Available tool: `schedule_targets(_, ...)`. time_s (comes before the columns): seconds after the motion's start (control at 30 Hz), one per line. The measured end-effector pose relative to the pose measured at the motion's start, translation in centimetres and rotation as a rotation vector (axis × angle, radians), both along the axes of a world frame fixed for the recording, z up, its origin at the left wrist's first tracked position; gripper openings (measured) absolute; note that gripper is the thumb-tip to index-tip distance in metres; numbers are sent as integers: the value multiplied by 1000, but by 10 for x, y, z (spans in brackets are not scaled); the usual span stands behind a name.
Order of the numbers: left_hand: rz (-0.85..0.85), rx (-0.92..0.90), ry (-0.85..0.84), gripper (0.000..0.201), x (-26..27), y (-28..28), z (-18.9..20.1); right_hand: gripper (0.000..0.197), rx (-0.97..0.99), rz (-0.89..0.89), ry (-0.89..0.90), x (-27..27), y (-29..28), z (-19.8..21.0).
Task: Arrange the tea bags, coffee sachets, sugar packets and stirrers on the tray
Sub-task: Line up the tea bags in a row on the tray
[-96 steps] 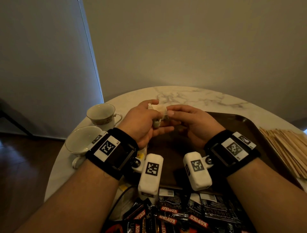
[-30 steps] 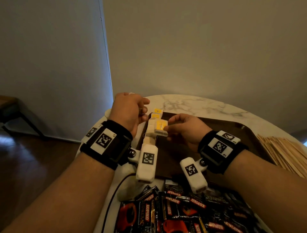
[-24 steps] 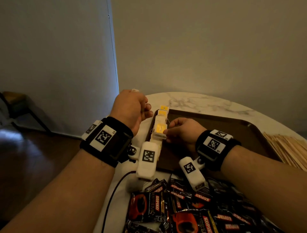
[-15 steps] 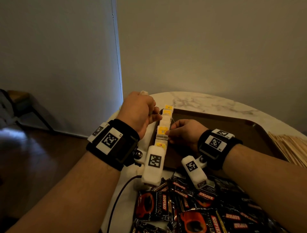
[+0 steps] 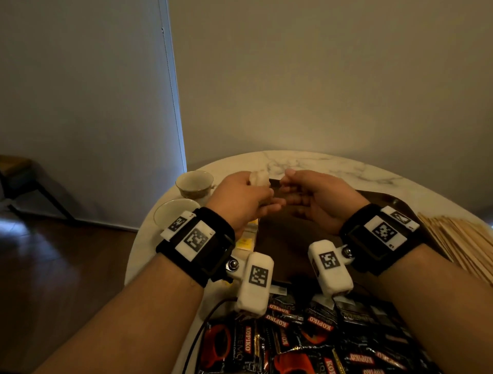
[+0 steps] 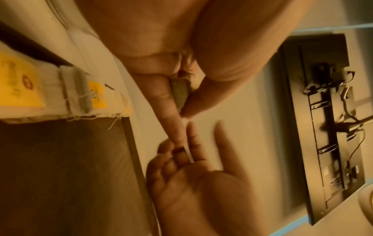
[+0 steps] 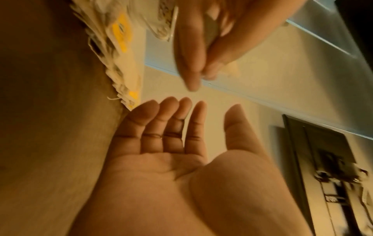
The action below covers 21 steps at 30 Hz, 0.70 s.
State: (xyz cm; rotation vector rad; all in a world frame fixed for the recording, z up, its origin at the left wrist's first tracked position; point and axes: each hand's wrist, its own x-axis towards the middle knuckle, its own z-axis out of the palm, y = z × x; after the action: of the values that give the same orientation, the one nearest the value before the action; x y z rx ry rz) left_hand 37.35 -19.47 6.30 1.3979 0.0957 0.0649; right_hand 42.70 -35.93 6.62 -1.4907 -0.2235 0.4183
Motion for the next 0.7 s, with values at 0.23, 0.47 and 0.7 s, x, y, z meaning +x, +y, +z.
schedule_targets(0.23, -124, 241, 5, 35, 16, -14, -10, 9, 26, -12, -165, 2, -10, -13)
schedule_targets(0.47, -49, 145, -20, 15, 22, -10, -16, 25, 241, -148, -141, 8, -16, -16)
schedule_targets(0.7, 21, 160, -36, 19, 14, 2, -7, 40, 210, 5, -56, -3, -6, -5)
